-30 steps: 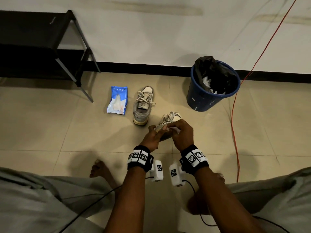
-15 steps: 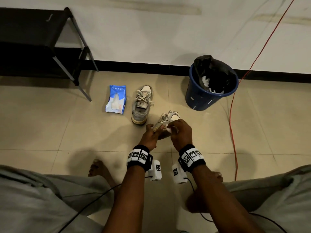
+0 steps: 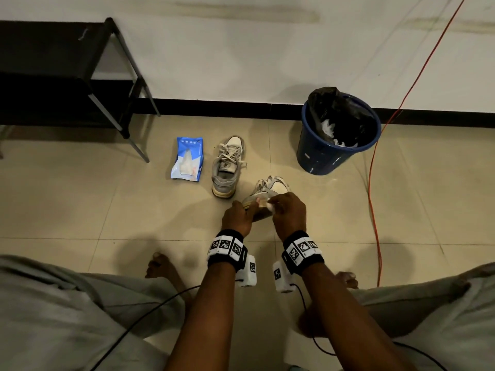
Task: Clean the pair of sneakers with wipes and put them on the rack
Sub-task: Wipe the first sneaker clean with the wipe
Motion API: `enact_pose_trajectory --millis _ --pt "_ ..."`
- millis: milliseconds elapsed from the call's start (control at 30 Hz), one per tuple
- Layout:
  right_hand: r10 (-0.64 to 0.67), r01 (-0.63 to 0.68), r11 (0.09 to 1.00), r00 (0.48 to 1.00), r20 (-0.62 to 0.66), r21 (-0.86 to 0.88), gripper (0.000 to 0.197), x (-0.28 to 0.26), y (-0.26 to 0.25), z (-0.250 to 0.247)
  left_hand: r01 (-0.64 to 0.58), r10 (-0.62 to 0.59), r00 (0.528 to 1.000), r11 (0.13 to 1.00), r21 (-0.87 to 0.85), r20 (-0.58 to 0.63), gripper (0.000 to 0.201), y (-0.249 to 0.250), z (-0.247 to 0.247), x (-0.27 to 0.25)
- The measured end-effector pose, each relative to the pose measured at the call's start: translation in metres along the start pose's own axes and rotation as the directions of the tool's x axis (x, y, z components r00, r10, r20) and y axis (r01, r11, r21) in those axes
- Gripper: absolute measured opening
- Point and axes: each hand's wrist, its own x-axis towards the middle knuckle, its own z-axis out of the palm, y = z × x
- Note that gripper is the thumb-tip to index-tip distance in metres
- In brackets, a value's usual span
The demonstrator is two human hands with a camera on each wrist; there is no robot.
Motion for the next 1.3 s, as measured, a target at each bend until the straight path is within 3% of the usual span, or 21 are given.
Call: enact_pose_trajectory --millis 100,200,333,400,467,667,767,867,967,1133,1200,1300 --pt "0.129 -0.129 0.991 0.991 -0.037 -0.018 0.023 0.002 0.017 -0.005 -0.041 0.042 0.997 0.999 0.015 -0.065 0.065 0.003 0.004 -0.005" --pt "0.25 -0.25 0.967 0.968 -0.003 -0.041 0.018 0.006 0.025 -0.007 -0.044 0.042 0.998 0.998 -0.034 -0.056 0.061 0.003 0.011 -0.007" --pt "0.142 -0.138 0.983 0.989 -0.027 0.124 0.016 0.003 0.003 -0.009 -0.045 0.044 0.999 0.993 -0.11 -0.015 0.063 -0.001 0.008 -0.004" --pt "0.048 -0.04 0.971 0.998 -0.029 0.234 0.017 0.0 -0.011 -0.006 -0.098 0.098 0.995 0.99 -0.099 -0.006 0.051 -0.004 0.006 0.0" --pt "0.048 -0.038 0.952 0.999 -0.023 0.303 0.019 0.003 -0.012 -0.001 -0.165 0.166 0.986 0.983 -0.085 0.014 0.045 -0.008 0.003 0.001" --pt "0.176 -0.178 0.981 0.984 0.034 0.074 0.02 0.034 0.026 -0.006 -0.232 0.242 0.967 0.966 -0.119 0.077 0.071 -0.016 0.0 -0.001" --pt "0.083 -0.094 0.99 0.991 0.101 0.11 0.021 0.025 0.014 0.002 -0.274 0.286 0.953 0.955 -0.115 0.1 0.087 -0.014 0.001 0.003" --pt "0.014 -0.021 0.999 0.984 0.18 0.039 0.018 0.024 0.012 0.011 -0.268 0.279 0.955 0.958 -0.107 0.104 0.085 -0.022 0.007 0.006" --pt "0.124 -0.119 0.99 0.99 0.066 -0.073 0.016 0.037 0.026 0.005 -0.293 0.303 0.948 0.95 -0.113 0.092 0.082 -0.025 0.008 0.003" --pt "0.091 -0.089 0.988 0.996 -0.01 0.129 0.016 -0.005 0.005 0.013 -0.287 0.295 0.955 0.948 -0.138 0.043 0.085 -0.026 0.0 0.004" --pt "0.18 -0.178 0.969 0.984 0.0 0.172 0.014 -0.005 0.009 0.016 -0.28 0.285 0.958 0.951 -0.134 0.019 0.082 -0.03 -0.001 0.006" --pt "0.321 -0.315 0.939 0.947 -0.019 0.139 0.013 0.024 0.028 0.005 -0.263 0.27 0.963 0.95 -0.167 0.024 0.062 -0.02 0.004 0.005"
